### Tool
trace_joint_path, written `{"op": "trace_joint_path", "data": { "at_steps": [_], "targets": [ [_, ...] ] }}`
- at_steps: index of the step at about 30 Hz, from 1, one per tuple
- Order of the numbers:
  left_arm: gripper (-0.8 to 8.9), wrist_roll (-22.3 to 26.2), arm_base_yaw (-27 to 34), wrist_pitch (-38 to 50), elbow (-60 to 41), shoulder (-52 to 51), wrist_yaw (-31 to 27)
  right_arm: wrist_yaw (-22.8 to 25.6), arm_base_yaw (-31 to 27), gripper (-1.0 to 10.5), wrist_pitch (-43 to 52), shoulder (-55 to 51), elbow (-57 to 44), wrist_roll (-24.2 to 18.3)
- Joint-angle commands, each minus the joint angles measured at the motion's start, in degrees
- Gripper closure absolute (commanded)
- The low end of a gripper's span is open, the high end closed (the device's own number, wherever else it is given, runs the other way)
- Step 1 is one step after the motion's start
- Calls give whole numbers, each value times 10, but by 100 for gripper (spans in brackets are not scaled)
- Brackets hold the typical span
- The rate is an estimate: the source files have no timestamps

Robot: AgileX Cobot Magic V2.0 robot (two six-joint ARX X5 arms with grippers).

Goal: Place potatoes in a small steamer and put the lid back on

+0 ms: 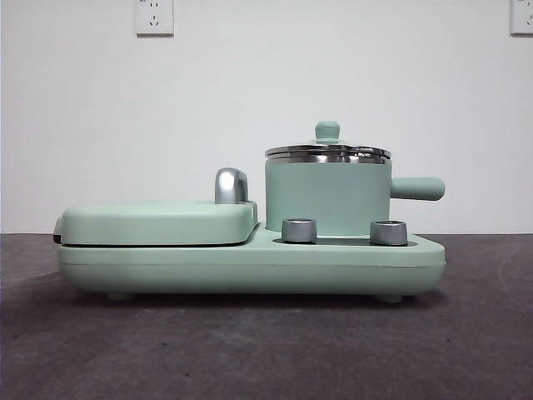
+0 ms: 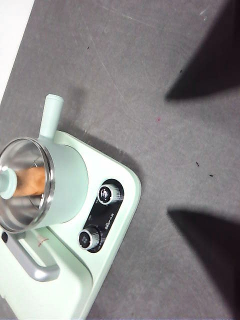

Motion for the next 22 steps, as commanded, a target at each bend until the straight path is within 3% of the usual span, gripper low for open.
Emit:
{"op": "trace_joint_path", "data": {
  "at_steps": [1, 18, 22],
  "targets": [
    [807, -5, -3, 15, 5, -6, 3, 0, 5, 923, 9, 1, 5, 7],
    [807, -20, -3, 21, 6, -7, 2, -10, 5, 924, 15, 1, 5, 7],
    [807, 24, 6, 50, -17, -31, -15, -10, 5, 925, 15, 1, 5, 7]
  ]
}}
